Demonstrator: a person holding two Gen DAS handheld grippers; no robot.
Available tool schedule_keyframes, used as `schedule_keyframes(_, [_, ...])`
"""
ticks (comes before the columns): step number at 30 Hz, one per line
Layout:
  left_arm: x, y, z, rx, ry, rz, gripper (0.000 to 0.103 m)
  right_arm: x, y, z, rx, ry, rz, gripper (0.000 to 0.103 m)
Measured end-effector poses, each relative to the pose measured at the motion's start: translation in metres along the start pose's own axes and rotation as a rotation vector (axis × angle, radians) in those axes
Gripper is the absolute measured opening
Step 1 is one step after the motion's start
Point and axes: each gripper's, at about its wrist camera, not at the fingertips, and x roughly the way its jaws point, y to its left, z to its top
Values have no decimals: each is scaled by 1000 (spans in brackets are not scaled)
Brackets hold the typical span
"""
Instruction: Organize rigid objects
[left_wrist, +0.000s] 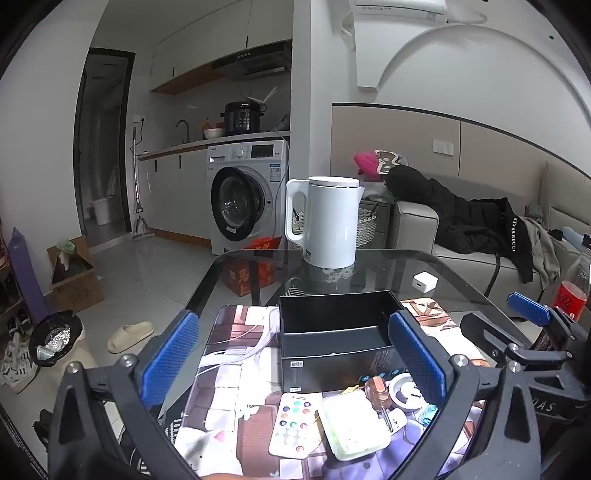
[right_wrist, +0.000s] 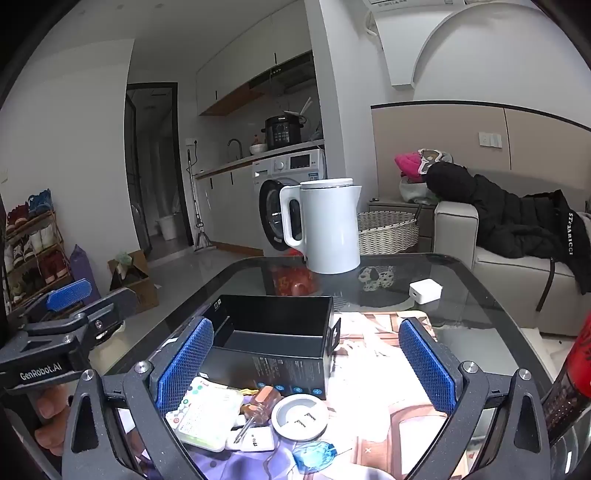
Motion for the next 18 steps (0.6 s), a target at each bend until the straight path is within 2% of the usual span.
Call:
schedule_keyframes(8, [-6,2,-2,-3,7,-9,103,-4,1,2,7,-28,-13,102])
schedule_keyframes(11, [-8,4,8,-18,4,-3,103,-9,-2,4,24,-41,-6,102])
schedule_keyframes(18, [-8,6,8,-16,-5,1,103,-8,1,1,3,-30,-8,102])
